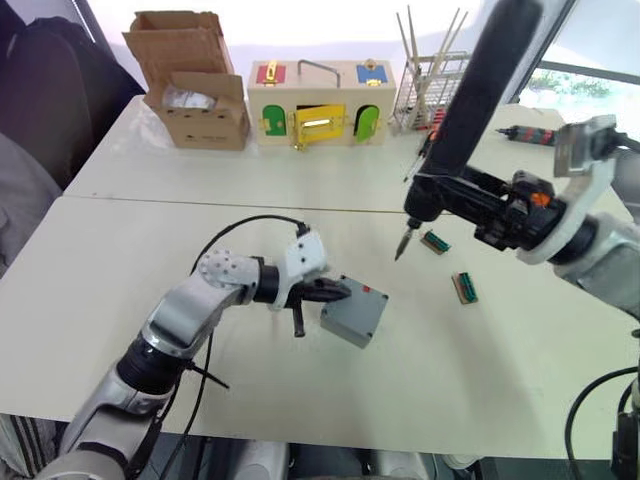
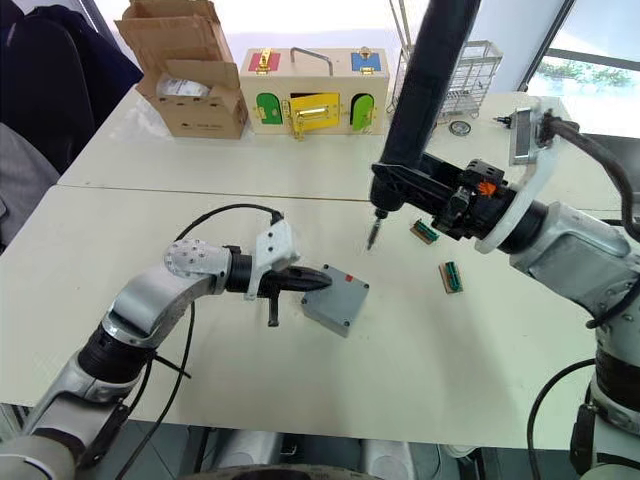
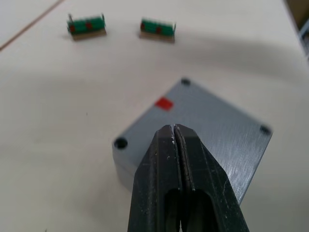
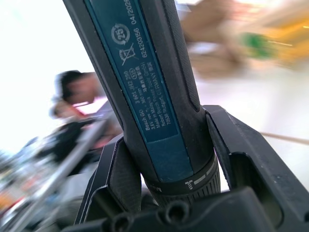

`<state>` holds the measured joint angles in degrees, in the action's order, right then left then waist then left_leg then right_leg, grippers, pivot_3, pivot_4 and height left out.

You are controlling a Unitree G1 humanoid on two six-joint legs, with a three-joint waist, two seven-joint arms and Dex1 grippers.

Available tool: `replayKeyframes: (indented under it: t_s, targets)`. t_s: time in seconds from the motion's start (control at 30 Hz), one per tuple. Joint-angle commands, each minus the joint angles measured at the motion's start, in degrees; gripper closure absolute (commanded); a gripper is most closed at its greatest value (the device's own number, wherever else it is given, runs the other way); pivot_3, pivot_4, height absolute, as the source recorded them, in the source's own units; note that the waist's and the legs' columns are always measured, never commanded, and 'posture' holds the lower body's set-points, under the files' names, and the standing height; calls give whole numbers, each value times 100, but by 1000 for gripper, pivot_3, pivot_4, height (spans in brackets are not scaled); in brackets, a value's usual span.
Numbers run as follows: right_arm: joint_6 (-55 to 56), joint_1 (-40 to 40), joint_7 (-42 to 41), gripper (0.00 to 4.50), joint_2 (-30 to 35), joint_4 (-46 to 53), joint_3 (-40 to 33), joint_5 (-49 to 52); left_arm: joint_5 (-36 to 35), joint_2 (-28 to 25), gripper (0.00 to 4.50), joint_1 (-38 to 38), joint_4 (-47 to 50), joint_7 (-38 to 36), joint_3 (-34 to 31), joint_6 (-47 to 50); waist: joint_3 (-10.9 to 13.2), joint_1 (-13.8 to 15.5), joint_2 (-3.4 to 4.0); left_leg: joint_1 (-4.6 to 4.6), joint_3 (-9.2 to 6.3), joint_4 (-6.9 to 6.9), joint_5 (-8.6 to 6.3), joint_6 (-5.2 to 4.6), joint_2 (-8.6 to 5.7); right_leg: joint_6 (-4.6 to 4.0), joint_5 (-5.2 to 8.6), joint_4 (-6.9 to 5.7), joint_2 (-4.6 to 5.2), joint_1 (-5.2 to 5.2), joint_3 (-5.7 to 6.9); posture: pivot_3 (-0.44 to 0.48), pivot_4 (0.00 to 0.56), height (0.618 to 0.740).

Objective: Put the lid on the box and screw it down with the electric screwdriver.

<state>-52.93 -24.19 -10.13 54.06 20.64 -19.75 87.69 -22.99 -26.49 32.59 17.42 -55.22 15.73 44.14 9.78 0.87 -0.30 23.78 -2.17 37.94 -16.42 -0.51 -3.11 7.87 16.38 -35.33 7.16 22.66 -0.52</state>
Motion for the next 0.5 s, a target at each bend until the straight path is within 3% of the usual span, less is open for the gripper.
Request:
replayKeyframes:
  t_s: [0.03,0.23,0.37,0.5]
  targets:
    - [-544,-179,195,2673,753,-703,-459,293,-629,-112,4500,305,598,-83,-455,409,15,-14,6,18,1,13,2,4,0,1,-1,-3,-1,12,1,0,150,735]
    - [-2472,45,-543,2673,2575,-2387,-409,80,-794,-755,4500,281,1352,-518,-94,384,36,-14,45,63,18,8,2,1,-8,14,-9,4,-10,60,7,0,150,735]
    - [-2816,330,-1278,2673,3113,-2853,107,-1044,-433,-895,4500,190,1455,-472,399,74,37,-17,50,64,25,17,1,-1,-7,15,-8,4,-12,57,8,0,150,735]
    - [-3409,647,-2216,2673,3261,-3059,586,-1467,-343,-824,4500,94,1555,-336,606,-14,39,-30,52,60,32,29,3,-18,-7,28,-16,-14,-15,56,-3,0,150,735]
